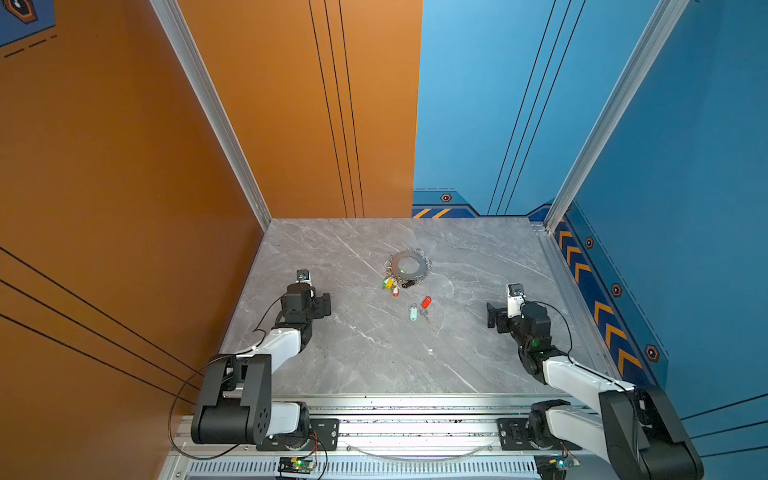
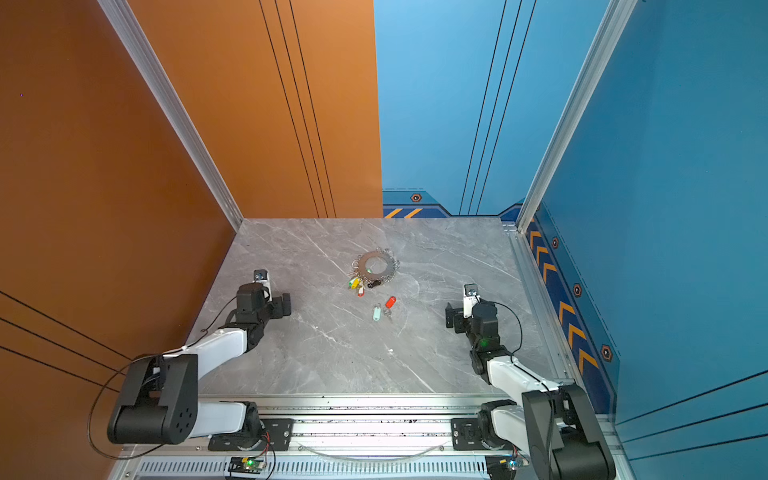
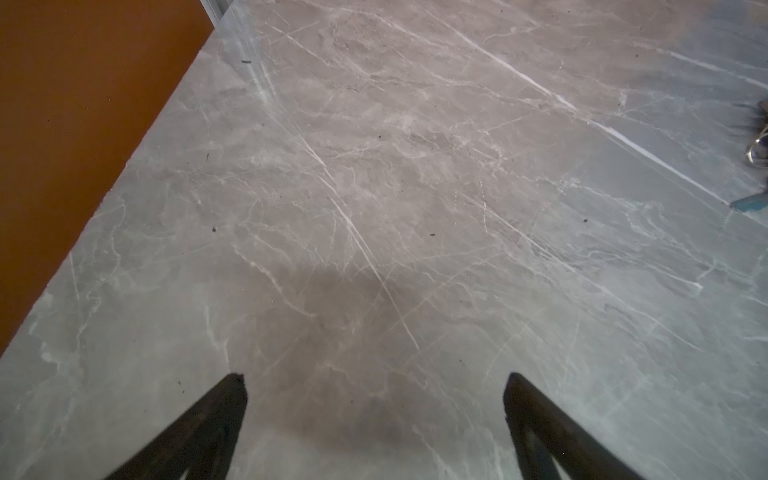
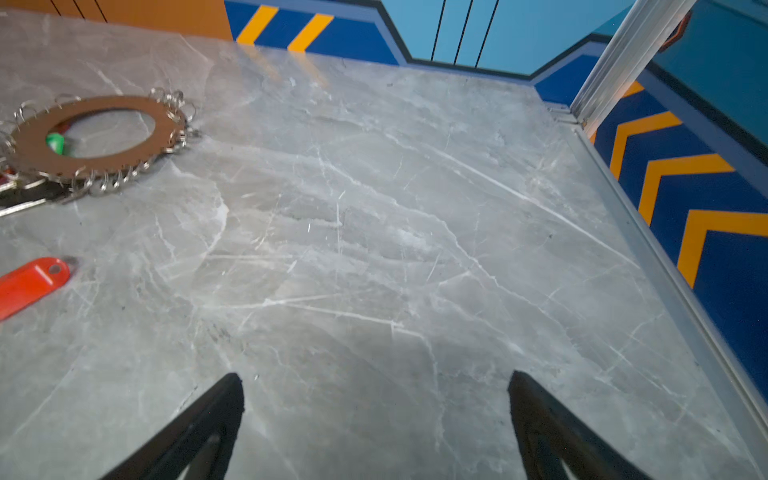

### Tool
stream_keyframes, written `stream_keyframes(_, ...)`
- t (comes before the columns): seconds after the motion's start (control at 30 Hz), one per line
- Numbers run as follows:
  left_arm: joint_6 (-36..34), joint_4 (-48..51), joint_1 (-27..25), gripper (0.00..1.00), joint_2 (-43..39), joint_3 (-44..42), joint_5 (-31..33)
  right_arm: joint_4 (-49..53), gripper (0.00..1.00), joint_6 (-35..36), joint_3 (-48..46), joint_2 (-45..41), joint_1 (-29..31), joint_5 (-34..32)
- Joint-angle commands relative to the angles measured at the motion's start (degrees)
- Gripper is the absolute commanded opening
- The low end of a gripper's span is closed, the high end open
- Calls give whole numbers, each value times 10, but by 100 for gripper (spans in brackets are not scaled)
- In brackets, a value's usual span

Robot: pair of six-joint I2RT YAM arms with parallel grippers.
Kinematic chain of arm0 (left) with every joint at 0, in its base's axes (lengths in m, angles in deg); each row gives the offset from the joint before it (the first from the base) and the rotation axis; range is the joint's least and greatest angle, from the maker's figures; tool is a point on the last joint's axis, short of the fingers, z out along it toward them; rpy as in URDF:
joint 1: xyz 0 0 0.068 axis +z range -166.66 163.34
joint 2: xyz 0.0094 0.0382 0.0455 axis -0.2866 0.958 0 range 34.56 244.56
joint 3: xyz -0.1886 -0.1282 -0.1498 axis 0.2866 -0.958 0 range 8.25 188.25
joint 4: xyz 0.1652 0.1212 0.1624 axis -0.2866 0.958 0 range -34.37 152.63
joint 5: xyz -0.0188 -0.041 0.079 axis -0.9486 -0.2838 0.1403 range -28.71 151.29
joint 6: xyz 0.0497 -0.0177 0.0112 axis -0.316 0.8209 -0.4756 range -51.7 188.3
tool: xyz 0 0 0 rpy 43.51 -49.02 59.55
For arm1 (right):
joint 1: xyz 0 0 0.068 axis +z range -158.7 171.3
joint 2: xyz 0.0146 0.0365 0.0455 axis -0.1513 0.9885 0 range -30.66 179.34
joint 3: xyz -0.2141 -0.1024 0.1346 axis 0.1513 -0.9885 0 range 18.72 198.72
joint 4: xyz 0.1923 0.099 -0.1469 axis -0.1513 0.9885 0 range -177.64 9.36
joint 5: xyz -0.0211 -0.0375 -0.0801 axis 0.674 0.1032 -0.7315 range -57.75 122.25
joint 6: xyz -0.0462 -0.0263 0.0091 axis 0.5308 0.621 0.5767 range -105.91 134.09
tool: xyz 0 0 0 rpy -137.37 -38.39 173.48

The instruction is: Remove the keys from the keyring

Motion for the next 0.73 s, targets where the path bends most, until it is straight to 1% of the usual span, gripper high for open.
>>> stream_keyframes(0.0,8,-73,-13,98,13,-5,49,-104,100,-11,3,29,-14,-2)
stream_keyframes(0.07,3,-90,-27,98,26,-1,64,-138,100,-9,7,57,-24,17)
stream_keyframes(0.17,-25,-124,-60,98,51,8,107,-180,100,-4,7,93,-37,39)
stream_keyframes(0.2,-39,-144,-72,98,62,7,130,-193,100,-4,4,99,-43,47)
stream_keyframes(0.27,-57,-224,-86,98,96,-10,164,-192,100,-17,5,96,-56,57)
stream_keyframes(0.3,-59,-233,-90,98,101,-9,185,-187,100,-23,7,93,-61,60)
stream_keyframes(0.37,-42,-212,-83,98,94,-8,186,-175,100,-19,12,91,-62,73)
stream_keyframes(0.5,-46,-221,-85,98,93,-13,183,-172,100,-11,13,92,-58,77)
stream_keyframes(0.63,-47,-223,-85,98,90,-14,182,-193,100,-10,11,115,-55,76)
stream_keyframes(0.7,-59,-223,-92,98,83,-16,180,-192,100,-8,10,112,-49,61)
